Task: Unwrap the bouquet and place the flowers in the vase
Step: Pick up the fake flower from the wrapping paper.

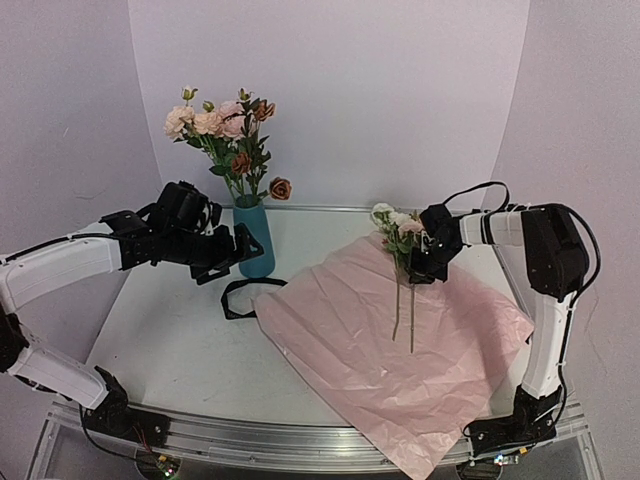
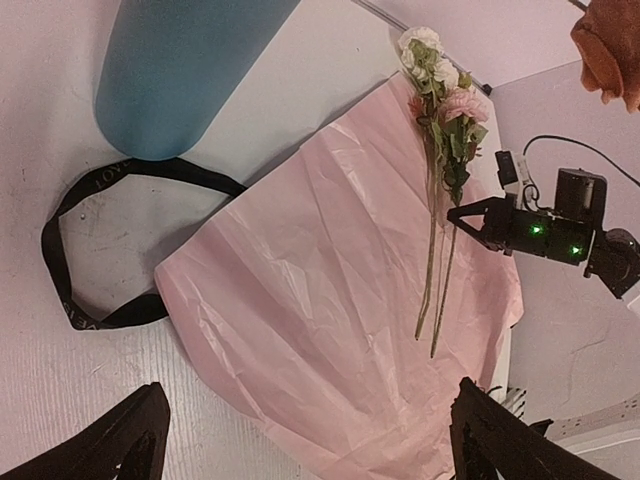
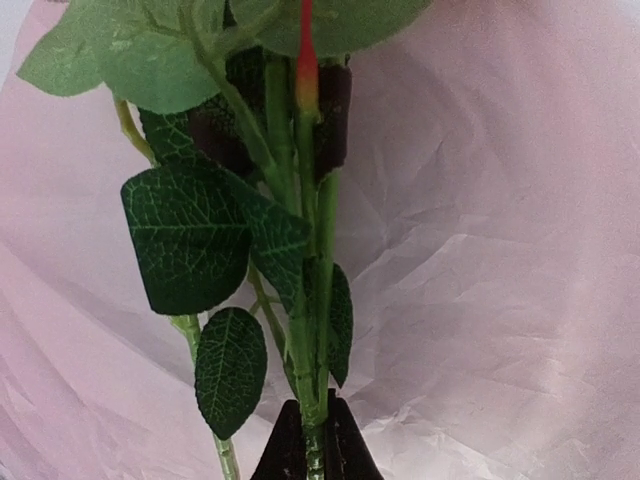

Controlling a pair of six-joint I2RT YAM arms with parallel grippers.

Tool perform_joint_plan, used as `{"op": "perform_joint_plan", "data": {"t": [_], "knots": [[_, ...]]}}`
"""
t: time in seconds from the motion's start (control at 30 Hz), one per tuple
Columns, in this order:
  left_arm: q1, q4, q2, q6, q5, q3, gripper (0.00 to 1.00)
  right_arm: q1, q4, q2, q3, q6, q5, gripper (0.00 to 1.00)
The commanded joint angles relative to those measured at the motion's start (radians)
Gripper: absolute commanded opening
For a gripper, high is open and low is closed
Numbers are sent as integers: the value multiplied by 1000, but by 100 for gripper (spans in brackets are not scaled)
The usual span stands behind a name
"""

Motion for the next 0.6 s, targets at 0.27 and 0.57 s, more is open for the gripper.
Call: {"op": "perform_joint_plan", "data": {"t": [0.27, 0.57], "knots": [[2, 35, 20, 5, 20, 61, 100, -2, -27, -238, -24, -4, 76, 0], [-28, 79, 22, -10, 49, 65, 99, -2, 185, -345, -96, -92, -310, 0]]}}
